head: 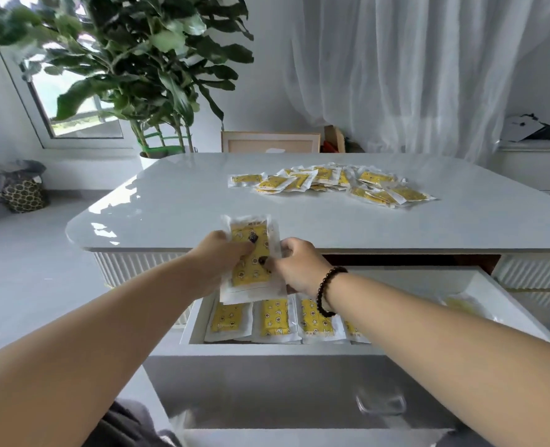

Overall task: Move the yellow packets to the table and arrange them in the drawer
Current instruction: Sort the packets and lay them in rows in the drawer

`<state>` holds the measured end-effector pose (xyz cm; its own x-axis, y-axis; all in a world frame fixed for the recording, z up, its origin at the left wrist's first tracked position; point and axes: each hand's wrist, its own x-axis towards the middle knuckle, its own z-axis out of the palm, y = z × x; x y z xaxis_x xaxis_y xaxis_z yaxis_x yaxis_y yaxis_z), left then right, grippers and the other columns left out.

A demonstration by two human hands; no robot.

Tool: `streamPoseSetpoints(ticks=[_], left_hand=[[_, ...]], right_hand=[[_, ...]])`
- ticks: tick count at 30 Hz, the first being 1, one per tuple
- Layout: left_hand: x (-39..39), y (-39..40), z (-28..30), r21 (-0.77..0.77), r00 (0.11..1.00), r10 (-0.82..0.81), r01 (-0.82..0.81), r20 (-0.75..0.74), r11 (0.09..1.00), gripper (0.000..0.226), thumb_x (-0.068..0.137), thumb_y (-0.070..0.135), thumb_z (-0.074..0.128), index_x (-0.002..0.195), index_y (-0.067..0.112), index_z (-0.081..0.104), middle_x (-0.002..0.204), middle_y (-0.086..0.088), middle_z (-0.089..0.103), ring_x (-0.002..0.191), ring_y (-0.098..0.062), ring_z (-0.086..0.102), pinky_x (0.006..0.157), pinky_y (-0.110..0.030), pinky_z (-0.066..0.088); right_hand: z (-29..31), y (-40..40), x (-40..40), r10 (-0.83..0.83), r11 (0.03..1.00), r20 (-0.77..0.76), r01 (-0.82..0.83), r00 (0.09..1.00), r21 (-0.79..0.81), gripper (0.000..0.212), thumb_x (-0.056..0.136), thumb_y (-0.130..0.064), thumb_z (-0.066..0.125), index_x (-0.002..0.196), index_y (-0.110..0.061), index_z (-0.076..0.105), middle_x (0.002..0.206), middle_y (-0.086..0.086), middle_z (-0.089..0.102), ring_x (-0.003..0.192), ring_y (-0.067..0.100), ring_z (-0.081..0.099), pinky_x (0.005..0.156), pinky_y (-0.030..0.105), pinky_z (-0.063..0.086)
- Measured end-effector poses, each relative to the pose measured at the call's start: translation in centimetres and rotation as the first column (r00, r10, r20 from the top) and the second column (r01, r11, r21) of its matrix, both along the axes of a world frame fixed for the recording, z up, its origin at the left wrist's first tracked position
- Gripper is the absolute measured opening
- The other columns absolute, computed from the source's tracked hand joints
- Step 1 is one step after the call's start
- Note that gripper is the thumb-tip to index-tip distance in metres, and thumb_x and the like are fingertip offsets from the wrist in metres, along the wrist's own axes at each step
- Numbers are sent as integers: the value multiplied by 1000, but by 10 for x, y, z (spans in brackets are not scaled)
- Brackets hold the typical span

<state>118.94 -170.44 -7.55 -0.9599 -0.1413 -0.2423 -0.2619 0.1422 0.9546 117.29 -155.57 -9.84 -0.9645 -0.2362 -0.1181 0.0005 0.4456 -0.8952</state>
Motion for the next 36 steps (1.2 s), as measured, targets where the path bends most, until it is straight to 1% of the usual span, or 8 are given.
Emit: streamPoseSetpoints(ticks=[9, 13, 16, 19, 22, 27, 32, 36], left_hand=[[12, -40, -4, 34, 1000, -10, 10, 25, 999, 17, 86, 10, 69, 100, 5, 61, 96, -15, 72, 88, -28, 71, 82, -43, 57], [7, -61, -1, -46, 996, -77, 78, 35, 996, 32, 80, 13, 75, 110, 13, 64, 104, -12, 71, 96, -27, 69, 81, -39, 58], [3, -63, 0, -89, 985, -145, 153, 94, 984, 26, 79, 9, 75, 104, 12, 68, 101, -10, 73, 90, -23, 70, 76, -33, 59], [1, -60, -2, -64, 959, -240, 252, 148, 966, 27, 81, 5, 73, 106, 9, 67, 100, -8, 74, 84, -18, 71, 67, -27, 58], [-3, -57, -8, -34, 960, -238, 245, 146, 969, 28, 85, 6, 69, 112, 6, 63, 104, -10, 73, 86, -19, 71, 71, -29, 58], [-12, -57, -17, 25, 990, -65, 63, 122, 998, 47, 83, 4, 70, 126, 0, 51, 110, -15, 68, 89, -25, 71, 71, -35, 60], [-7, -55, -19, -42, 963, -185, 197, 194, 980, 33, 82, 10, 73, 112, 6, 64, 103, -12, 73, 86, -23, 73, 71, -32, 59], [-7, -51, -23, -70, 961, -169, 189, 219, 980, 25, 85, 13, 70, 107, 5, 64, 100, -13, 73, 77, -20, 70, 65, -28, 57]], right_hand=[[-13, -17, -5, 177, 970, 89, -159, 980, -182, 23, 82, -15, 72, 100, -24, 61, 109, 8, 69, 103, 29, 65, 90, 50, 53], [4, -5, -15, 321, 945, 111, -310, 940, -104, 25, 86, -5, 65, 105, -21, 60, 107, 6, 67, 88, 24, 68, 68, 37, 59], [6, -4, -22, 209, 973, 50, -203, 977, -110, 16, 86, -12, 68, 97, -20, 61, 96, 4, 66, 72, 17, 65, 54, 25, 53], [-7, -6, -31, -6, 987, -30, 1, 1000, -160, 17, 77, -21, 77, 89, -17, 66, 95, 5, 70, 88, 18, 66, 69, 25, 53], [-19, -8, -33, -158, 899, 139, 201, 978, -388, 32, 72, -20, 81, 98, -7, 66, 97, 9, 70, 93, 22, 66, 77, 31, 54], [-36, -12, -23, -37, 727, 422, 314, 906, -611, 27, 77, -5, 73, 100, -6, 59, 76, 6, 61, 63, 18, 59, 43, 24, 50], [-52, -15, -24, -92, 669, 457, 395, 885, -630, 36, 74, 10, 69, 102, -7, 54, 94, 16, 71, 79, 29, 69, 69, 44, 57], [-52, -14, -32, -133, 686, 489, 436, 862, -582, 42, 74, 5, 72, 113, 0, 59, 91, 15, 71, 72, 27, 69, 58, 35, 59]])
